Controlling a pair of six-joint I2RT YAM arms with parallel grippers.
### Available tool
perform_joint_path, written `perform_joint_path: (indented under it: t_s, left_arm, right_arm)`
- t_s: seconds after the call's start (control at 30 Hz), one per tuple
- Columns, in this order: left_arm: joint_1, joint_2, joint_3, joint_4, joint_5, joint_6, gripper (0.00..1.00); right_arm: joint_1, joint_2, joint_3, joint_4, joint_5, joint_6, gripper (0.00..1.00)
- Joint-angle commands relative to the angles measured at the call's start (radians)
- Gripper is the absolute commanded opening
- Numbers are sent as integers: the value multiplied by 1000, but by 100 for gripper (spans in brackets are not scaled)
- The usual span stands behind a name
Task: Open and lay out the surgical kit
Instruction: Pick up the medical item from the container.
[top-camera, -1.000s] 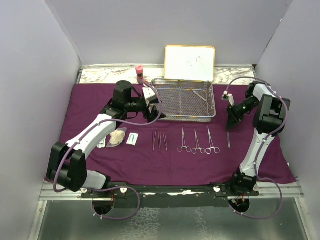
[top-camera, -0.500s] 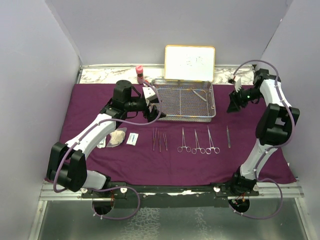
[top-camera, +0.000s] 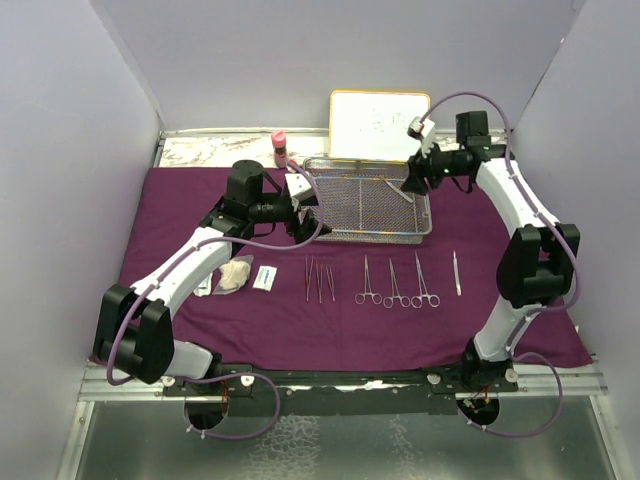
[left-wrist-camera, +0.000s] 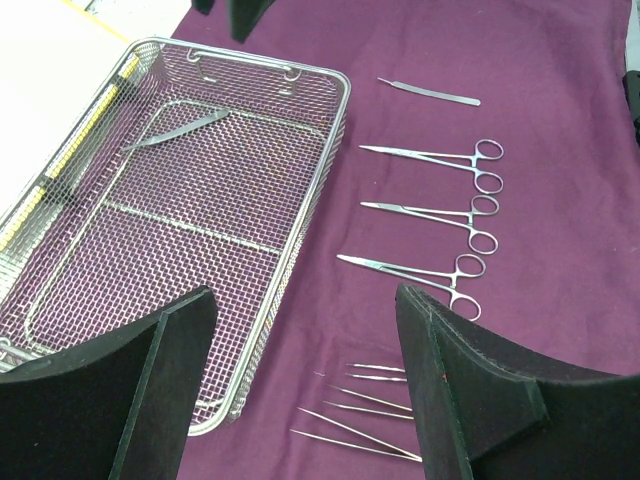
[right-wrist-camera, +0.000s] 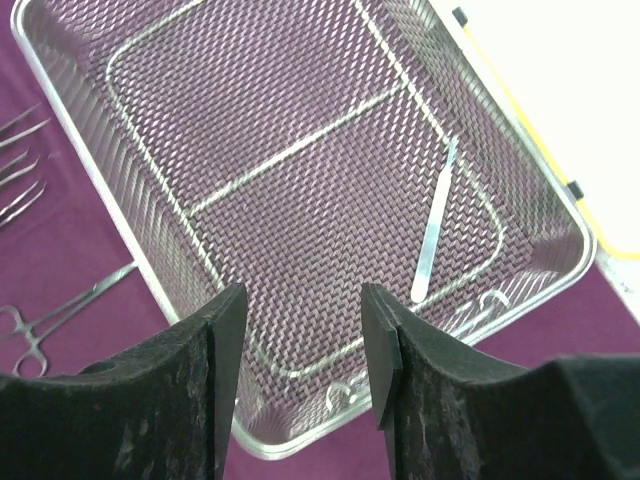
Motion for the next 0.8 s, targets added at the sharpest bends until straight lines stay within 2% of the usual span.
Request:
perform_joint_path:
  t_s: [0.0, 0.4, 0.77]
  left_arm:
    - [6, -23, 36, -10, -9, 17, 75]
    - [7, -7, 49, -33, -2, 37, 74]
    - [7, 12, 60, -42, 6, 45, 74]
  right_arm:
    - [50, 61, 16, 235, 82, 137, 48]
    - [127, 308, 155, 426, 314, 246, 41]
    - [137, 482, 272, 432, 373, 274, 35]
